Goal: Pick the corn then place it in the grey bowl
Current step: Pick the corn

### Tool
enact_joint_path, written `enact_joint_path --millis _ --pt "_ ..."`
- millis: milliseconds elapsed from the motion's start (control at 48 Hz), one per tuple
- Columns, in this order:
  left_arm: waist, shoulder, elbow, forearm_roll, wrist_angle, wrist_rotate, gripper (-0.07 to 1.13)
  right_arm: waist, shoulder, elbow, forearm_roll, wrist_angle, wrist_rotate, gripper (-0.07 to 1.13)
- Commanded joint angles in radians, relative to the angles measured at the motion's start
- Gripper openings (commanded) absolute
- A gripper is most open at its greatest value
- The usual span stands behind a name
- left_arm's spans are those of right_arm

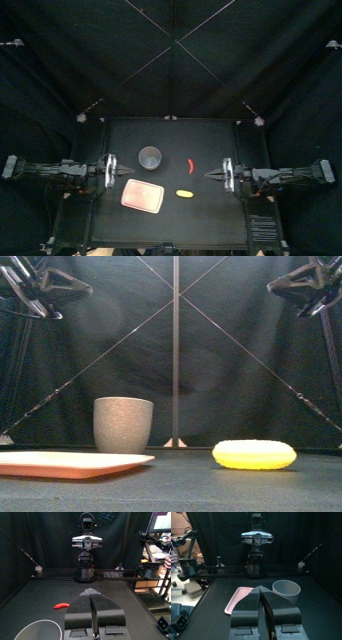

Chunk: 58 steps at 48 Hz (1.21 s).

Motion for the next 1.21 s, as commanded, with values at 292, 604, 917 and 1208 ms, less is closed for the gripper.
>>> enact_joint_path --millis 292,604,917,1208 --pt "0.012 -0.032 0.008 0.000 0.011 0.005 -0.04 0.026 0.144 -0.026 0.017 -0.003 0.067 0.04" --pt "0.018 -0.034 0.003 -0.002 0.094 0.002 -0.04 0.095 0.374 -0.103 0.018 0.060 0.227 0.13" --pt "0.018 -0.034 0.002 -0.002 0.127 0.000 -0.04 0.112 0.529 -0.133 0.015 0.141 0.371 0.61" --pt "0.018 -0.034 0.005 -0.002 0.129 0.000 -0.04 0.138 0.678 -0.195 0.017 0.141 0.380 1.01"
